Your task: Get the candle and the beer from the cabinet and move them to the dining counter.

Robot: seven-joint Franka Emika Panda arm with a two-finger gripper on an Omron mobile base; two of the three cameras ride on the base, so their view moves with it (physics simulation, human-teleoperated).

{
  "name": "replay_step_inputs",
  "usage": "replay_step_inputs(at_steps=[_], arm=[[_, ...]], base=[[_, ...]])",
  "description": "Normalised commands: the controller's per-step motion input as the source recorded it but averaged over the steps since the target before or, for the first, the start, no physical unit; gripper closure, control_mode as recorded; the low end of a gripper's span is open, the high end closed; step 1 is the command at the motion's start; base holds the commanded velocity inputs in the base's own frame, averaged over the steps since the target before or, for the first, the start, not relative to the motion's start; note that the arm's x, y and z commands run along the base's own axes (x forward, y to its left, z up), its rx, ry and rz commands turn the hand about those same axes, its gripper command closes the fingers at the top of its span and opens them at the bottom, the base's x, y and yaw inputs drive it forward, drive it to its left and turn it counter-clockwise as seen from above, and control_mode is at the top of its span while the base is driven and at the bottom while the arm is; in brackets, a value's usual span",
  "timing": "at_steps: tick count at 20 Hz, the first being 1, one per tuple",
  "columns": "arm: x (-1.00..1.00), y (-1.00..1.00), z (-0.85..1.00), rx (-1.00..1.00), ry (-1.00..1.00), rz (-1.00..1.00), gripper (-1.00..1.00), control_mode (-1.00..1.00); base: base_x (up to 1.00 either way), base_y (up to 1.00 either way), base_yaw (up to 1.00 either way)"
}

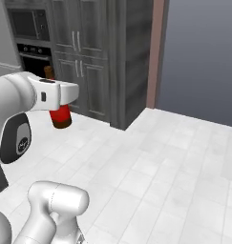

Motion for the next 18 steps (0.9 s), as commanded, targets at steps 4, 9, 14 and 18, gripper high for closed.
replay_step_inputs(at_steps=[4, 9, 14, 18], arm=[[0.0, 0.0, 0.0, 0.0, 0.0, 0.0, 1.0, 1.0], [0.0, 0.0, 0.0, 0.0, 0.0, 0.0, 1.0, 1.0], [0.0, 0.0, 0.0, 0.0, 0.0, 0.0, 1.0, 1.0], [0.0, 0.0, 0.0, 0.0, 0.0, 0.0, 1.0, 1.0]], base=[[1.0, 0.03, 0.26], [0.67, 0.0, 0.64], [-0.02, 0.0, 1.0], [0.0, 0.0, 1.0]])
